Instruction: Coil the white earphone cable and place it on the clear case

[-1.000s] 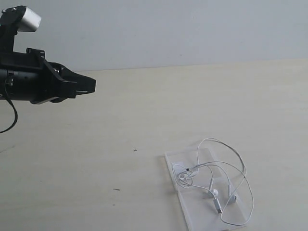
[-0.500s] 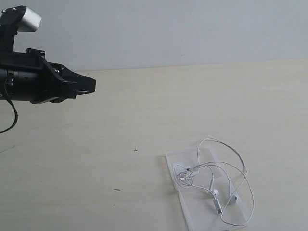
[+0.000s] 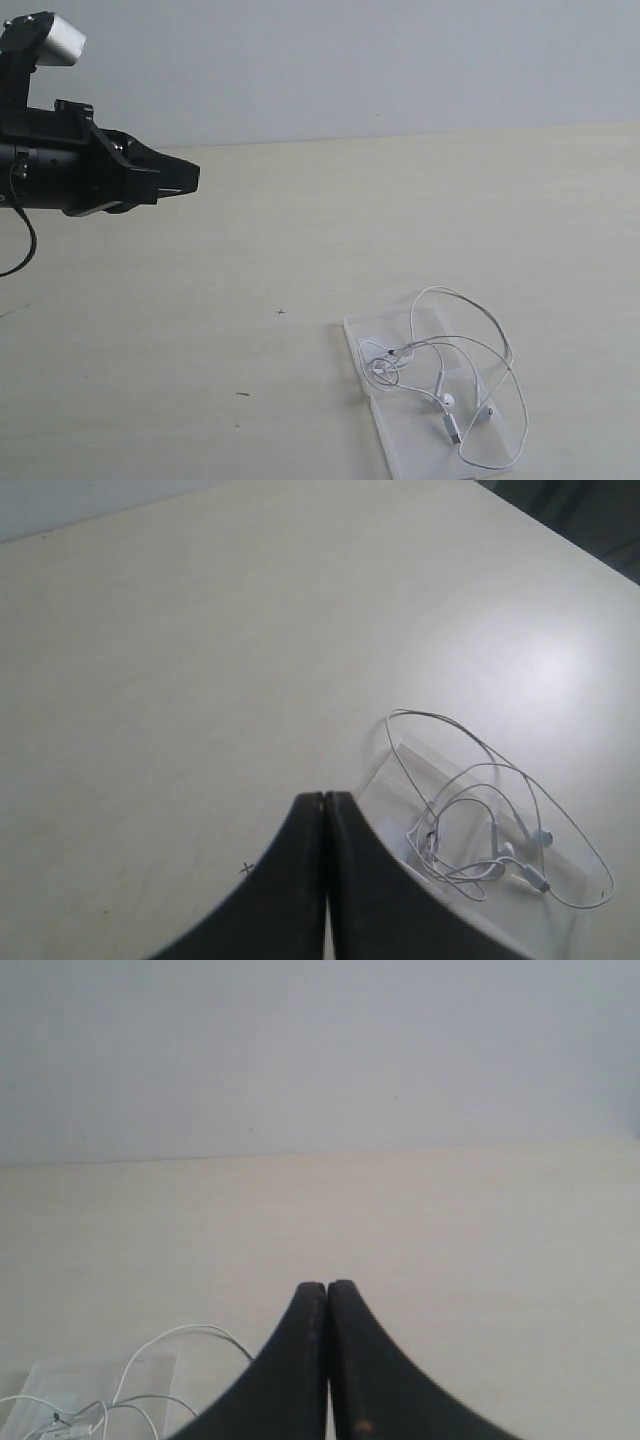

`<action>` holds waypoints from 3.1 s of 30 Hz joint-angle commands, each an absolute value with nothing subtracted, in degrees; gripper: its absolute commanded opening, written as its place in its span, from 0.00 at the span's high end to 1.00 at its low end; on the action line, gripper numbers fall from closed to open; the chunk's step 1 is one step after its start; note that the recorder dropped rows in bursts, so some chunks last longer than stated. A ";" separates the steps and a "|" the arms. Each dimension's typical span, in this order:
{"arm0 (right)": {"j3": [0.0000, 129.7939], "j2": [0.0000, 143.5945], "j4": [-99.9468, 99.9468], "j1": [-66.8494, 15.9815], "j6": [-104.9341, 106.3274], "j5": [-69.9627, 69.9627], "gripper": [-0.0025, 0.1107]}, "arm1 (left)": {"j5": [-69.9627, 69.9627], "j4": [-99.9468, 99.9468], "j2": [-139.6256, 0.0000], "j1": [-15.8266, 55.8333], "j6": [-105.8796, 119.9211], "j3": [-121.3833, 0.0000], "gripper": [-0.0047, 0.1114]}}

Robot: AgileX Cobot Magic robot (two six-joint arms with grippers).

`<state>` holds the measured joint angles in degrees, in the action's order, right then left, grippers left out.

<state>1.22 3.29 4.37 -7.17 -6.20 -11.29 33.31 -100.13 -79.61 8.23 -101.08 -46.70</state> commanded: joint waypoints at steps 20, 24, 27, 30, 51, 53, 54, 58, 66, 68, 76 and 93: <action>0.00 0.00 3.04 -6.86 -2.54 -14.69 0.98 | 32.90 -99.95 -79.75 7.98 -101.04 -46.62 0.96; 0.00 0.00 2.42 -6.86 -3.04 -14.69 0.98 | 32.90 -99.95 -79.75 7.98 -101.04 -46.62 0.96; 0.00 0.00 2.42 -6.86 -3.04 -14.69 0.98 | 32.90 -99.95 -79.75 7.98 -101.04 -46.62 0.96; 0.00 0.00 2.29 -6.86 -3.04 -14.69 0.98 | 32.90 -99.95 -79.75 7.98 -101.04 -46.62 0.96; 0.00 0.00 2.29 -6.86 -3.04 -14.69 0.98 | 29.05 -99.95 -73.71 7.87 -90.95 -46.62 0.96; 0.00 0.00 2.29 -6.86 -3.04 -14.69 0.98 | 27.66 -99.95 -69.71 7.87 -90.95 -46.62 0.96; 0.00 0.00 2.29 -6.86 -3.04 -14.69 0.98 | 27.27 -99.95 -67.21 7.87 -90.95 -46.62 0.96; 0.00 0.00 1.96 -6.86 -3.04 -14.69 0.98 | 25.25 -99.95 -55.83 7.87 -88.48 -46.62 0.96; 0.00 0.00 1.96 -6.86 -3.04 -14.69 0.98 | 6.56 -84.85 -35.61 7.87 -89.04 -46.62 0.96; 0.00 0.00 1.96 -6.86 -3.04 -14.69 0.98 | -0.33 -78.36 -31.84 7.87 -89.04 -46.62 0.96; 0.00 0.00 1.96 -6.86 -3.04 -14.69 0.98 | -12.30 -84.65 -23.98 7.87 -60.19 -46.62 0.96; 0.00 0.00 1.81 -6.86 -3.04 -14.69 0.98 | -57.15 -49.80 -23.99 7.87 -39.36 -42.18 0.96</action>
<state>0.23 0.37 1.85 -7.17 -3.18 -14.78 -50.95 -60.16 -24.26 7.98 -39.52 -43.72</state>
